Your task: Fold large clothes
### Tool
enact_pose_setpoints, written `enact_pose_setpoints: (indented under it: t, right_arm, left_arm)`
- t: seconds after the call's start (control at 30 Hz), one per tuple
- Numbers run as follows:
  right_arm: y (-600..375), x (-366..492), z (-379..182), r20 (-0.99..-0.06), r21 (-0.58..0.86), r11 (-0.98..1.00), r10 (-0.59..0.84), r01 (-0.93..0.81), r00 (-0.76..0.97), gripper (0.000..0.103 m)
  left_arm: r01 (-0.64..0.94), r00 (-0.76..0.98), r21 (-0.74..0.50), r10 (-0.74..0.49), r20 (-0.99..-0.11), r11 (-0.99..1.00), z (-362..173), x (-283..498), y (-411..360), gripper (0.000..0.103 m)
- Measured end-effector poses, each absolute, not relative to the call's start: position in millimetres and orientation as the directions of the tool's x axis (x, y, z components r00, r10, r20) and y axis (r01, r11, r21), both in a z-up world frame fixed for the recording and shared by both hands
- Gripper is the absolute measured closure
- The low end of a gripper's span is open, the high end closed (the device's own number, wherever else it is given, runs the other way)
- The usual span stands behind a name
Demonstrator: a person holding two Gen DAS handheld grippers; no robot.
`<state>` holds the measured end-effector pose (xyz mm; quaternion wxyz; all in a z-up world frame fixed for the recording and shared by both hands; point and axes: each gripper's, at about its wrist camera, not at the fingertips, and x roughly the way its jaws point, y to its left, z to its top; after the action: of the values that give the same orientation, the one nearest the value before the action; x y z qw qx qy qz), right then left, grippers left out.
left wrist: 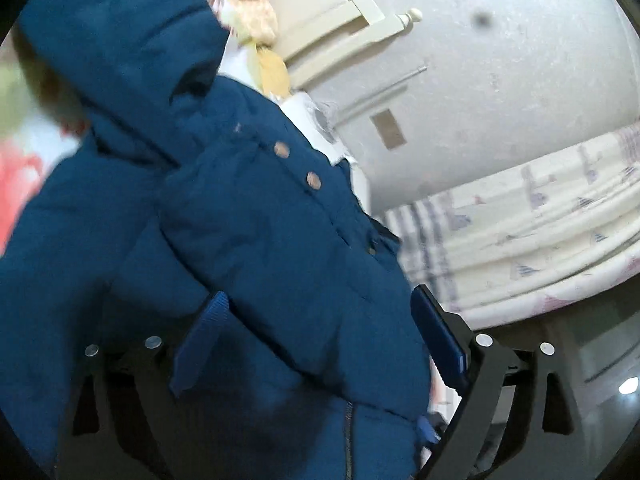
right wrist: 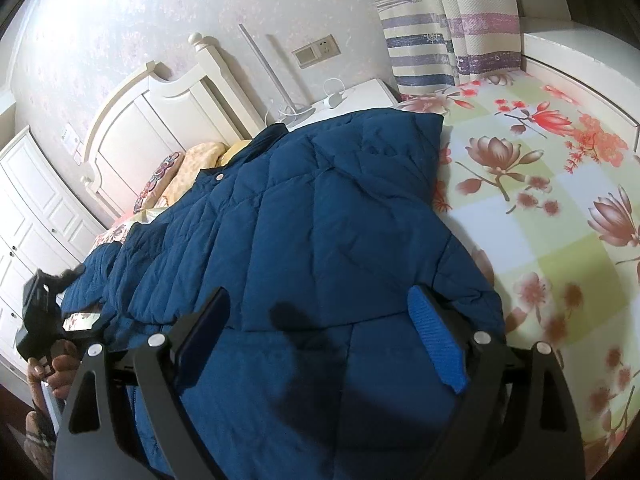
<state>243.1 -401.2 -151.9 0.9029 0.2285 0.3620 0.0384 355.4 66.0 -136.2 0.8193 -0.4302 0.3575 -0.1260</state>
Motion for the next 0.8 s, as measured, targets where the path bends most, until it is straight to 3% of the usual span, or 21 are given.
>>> enact_pose_setpoints:
  t: [0.07,0.1,0.13,0.17,0.23,0.37,0.43,0.5,0.6,0.67,0.8]
  right_arm:
    - [-402,243,-152,-0.634,0.444,0.891,0.237,0.095,0.737,0.013]
    - [-402,243,-152,-0.632,0.446,0.89,0.238,0.094,0.737,0.013]
    - [-402,243,-152,-0.629,0.449,0.889,0.24,0.093,0.74,0.013]
    - [-403,242,-152,-0.626,0.452,0.887,0.241,0.093,0.742,0.013]
    - [-404,242,-152,-0.621,0.461,0.883,0.247,0.091,0.744,0.013]
    - [-404,244,-152,-0.621,0.463,0.881,0.249,0.092,0.743,0.013]
    - [-404,245,-152,-0.623,0.46,0.883,0.247,0.092,0.742,0.013]
    - [-403,245,-153,-0.624,0.459,0.884,0.247,0.091,0.742,0.013]
    - [-402,245,-152,-0.626,0.453,0.887,0.243,0.092,0.741,0.013]
    - [-402,245,-152,-0.628,0.45,0.888,0.24,0.093,0.74,0.013]
    - [-403,245,-153,-0.628,0.449,0.889,0.241,0.092,0.74,0.013]
  left_arm:
    - [-0.126,0.704,-0.781,-0.499,-0.505,0.612,-138,364,62,0.019]
    - [-0.138,0.704,-0.774,-0.488,-0.516,0.618,-141,367,60,0.029]
    - [-0.154,0.701,-0.75,-0.464,-0.541,0.643,-141,369,58,0.058]
    - [-0.167,0.693,-0.698,-0.421,-0.585,0.696,-144,372,56,0.095]
    - [-0.117,0.741,-0.641,-0.364,-0.564,0.758,-132,360,54,0.102]
    - [-0.089,0.85,-0.47,-0.179,-0.496,0.878,-87,324,50,0.103]
    - [-0.154,0.833,-0.395,-0.096,-0.545,0.906,-85,319,53,0.103]
    - [-0.194,0.786,-0.38,-0.088,-0.612,0.904,-98,326,58,0.103]
    - [-0.215,0.739,-0.453,-0.159,-0.654,0.865,-120,344,75,0.103]
    - [-0.212,0.71,-0.514,-0.23,-0.665,0.831,-127,350,85,0.095]
    - [-0.224,0.604,-0.575,-0.351,-0.715,0.787,-150,381,84,0.095]
